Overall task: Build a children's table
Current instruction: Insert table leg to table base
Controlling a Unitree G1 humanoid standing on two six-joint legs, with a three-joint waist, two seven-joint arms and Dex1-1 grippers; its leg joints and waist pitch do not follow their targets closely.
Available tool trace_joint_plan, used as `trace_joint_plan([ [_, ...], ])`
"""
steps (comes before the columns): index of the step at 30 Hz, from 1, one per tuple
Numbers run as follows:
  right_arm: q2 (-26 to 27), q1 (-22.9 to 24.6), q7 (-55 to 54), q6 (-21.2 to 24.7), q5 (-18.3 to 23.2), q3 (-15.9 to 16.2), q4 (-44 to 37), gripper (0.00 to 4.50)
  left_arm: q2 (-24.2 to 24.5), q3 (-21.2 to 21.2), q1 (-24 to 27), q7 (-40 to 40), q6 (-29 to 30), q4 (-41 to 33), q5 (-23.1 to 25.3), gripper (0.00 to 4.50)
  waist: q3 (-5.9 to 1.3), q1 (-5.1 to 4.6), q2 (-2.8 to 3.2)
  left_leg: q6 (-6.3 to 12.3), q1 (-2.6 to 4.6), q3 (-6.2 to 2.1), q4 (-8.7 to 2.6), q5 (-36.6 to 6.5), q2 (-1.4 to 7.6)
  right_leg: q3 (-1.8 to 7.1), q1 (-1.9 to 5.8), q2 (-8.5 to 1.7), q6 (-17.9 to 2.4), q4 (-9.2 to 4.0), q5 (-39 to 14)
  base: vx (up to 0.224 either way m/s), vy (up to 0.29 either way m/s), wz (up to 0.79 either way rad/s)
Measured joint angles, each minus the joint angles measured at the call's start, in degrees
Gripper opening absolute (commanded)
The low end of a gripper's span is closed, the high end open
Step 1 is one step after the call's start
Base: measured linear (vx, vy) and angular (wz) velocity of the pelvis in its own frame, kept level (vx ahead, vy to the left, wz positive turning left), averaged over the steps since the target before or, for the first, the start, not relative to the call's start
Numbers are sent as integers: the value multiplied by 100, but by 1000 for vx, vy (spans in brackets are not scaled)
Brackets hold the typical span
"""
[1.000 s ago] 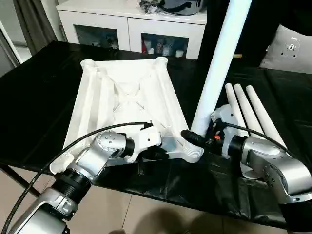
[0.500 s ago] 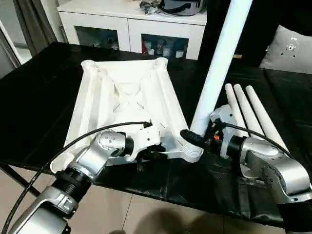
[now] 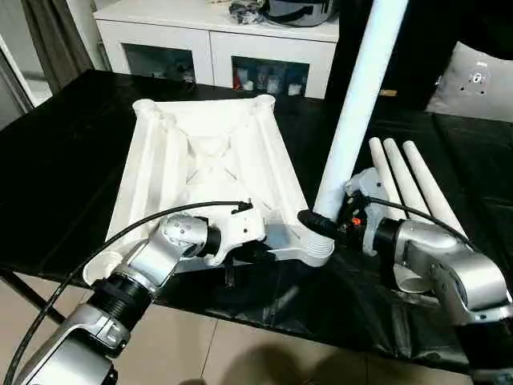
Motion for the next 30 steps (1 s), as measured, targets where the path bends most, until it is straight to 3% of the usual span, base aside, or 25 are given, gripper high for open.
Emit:
trace_joint_plan([
  [12,24,-325,336,-86,-63,137,515,189,39,32,-20,-69,-181,125,7,0,-20,-25,-41,-2,4,2,-17,1,2,-2,-1,0,0,-2,0,0,0,0],
  [25,275,-33,441,-316,326,-396,816,189,29,48,-48,-96,-272,218,-11,0,-25,-5,-34,-8,6,9,-45,5,3,-4,-4,-1,0,-10,0,0,0,0],
  [30,520,560,433,-792,572,-776,718,189,-11,49,-20,-113,-273,235,-49,0,-52,39,16,-9,8,17,-58,5,4,-4,-5,-1,3,-18,-2,0,0,0],
])
